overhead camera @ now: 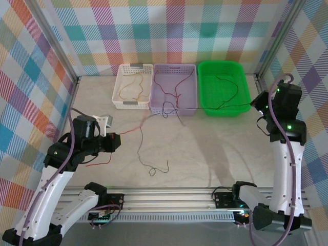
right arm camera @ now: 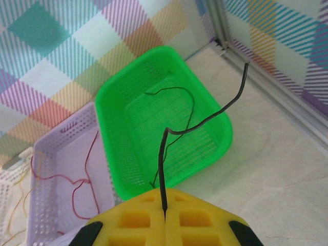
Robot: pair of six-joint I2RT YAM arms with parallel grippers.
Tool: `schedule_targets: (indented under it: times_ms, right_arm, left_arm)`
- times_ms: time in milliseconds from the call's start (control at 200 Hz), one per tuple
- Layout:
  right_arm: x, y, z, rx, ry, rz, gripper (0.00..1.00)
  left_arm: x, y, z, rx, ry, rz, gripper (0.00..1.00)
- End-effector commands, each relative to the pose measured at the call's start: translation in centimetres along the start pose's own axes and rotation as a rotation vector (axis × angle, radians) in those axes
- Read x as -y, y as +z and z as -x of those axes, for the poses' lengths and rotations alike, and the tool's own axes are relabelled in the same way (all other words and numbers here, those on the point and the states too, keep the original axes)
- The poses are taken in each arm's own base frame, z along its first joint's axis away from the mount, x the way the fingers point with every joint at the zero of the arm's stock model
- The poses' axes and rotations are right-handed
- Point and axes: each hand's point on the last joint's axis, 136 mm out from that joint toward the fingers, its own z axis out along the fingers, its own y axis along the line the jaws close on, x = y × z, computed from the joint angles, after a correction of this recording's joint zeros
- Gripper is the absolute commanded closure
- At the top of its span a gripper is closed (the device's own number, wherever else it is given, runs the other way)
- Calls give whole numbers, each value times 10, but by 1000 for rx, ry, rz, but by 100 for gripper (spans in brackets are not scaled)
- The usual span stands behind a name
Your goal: Untangle the cables
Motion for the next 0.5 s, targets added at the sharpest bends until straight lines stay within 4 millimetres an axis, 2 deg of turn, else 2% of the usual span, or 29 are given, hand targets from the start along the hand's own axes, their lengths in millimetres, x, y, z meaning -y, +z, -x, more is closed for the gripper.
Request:
schedule_targets:
  times_ms: [0, 85, 290, 380, 495]
  right_arm:
    - [14, -15, 18, 123, 31, -60, 100]
    - [15, -17, 17, 133, 31, -58, 100]
    - [-10, -20, 17, 107, 19, 70, 100]
    - [-17, -26, 24, 113, 11, 94, 100]
    - [-15, -36, 33, 143, 15, 73, 100]
  left_arm:
    - [-24, -8, 17, 56, -47, 127, 100]
    - [-39, -9, 28, 95, -82, 195, 100]
    - [-23, 6, 38, 99, -126, 86, 100]
    - [-28, 4, 43, 115, -116, 121, 100]
    - [-36, 1, 50, 136, -96, 176, 100]
